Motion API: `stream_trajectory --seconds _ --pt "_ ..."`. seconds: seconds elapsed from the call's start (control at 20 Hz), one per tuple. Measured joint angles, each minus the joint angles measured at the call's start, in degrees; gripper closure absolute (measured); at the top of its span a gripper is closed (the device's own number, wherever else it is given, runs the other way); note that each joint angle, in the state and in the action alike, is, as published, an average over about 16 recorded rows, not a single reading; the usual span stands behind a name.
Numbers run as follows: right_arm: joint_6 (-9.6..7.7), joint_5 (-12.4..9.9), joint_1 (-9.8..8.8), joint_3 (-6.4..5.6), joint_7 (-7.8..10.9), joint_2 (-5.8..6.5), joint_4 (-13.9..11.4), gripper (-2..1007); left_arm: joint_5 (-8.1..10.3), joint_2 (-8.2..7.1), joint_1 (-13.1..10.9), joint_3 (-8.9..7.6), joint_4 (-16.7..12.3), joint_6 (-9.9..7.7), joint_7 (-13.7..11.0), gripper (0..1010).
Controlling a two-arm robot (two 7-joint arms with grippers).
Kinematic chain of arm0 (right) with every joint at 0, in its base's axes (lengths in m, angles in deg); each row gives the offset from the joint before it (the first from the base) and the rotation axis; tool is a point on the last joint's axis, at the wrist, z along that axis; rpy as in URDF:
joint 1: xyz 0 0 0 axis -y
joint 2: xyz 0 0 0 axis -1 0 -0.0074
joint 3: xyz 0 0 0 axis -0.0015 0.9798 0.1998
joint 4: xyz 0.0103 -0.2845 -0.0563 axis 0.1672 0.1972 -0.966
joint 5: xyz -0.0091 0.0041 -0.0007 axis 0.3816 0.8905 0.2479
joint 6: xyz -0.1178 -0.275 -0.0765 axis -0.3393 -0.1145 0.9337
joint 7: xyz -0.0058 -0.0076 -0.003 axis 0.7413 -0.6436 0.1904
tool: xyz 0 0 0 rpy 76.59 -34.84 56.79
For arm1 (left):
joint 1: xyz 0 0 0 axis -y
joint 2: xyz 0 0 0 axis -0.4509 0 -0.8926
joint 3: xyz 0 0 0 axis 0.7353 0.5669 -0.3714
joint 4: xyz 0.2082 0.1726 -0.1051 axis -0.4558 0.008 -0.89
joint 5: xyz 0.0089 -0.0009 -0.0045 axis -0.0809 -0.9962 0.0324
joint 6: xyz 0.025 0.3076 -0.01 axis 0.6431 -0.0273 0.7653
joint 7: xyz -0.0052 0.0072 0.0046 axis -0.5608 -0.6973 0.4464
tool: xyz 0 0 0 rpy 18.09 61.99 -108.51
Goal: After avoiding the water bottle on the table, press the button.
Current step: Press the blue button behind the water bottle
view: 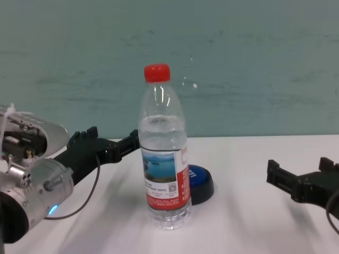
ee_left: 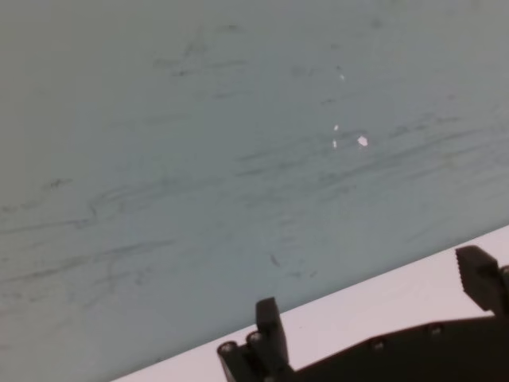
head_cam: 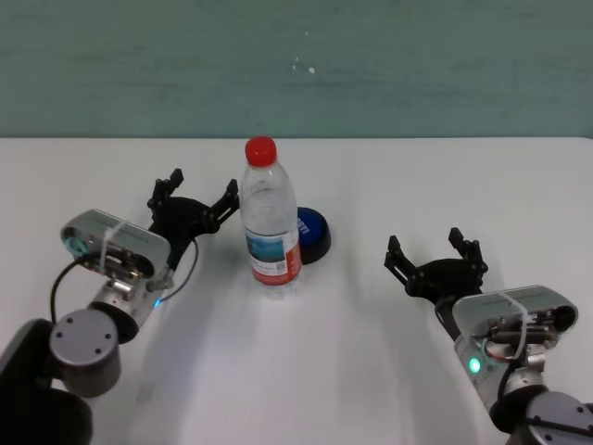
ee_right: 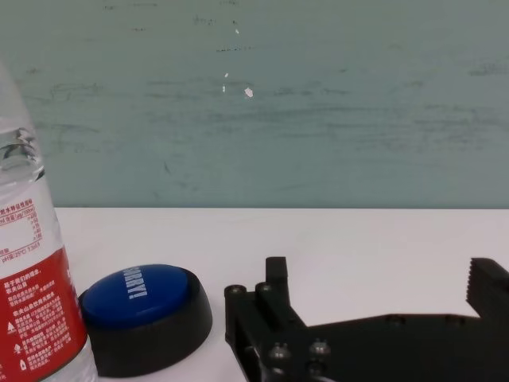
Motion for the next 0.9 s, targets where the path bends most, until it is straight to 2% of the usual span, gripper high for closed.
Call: stream_trajectory --seconds 0.45,0.9 --pt "0.0 0.0 0.0 0.0 0.0 0.0 0.0 1 0.74 -0.47 -0.51 -1.7 -0.49 -1.04 0.41 0" --pt "0.0 0.0 0.0 0.0 0.0 0.0 0.0 1 2.44 -1.46 -3.37 -4.17 -4.36 -3.23 0.54 0"
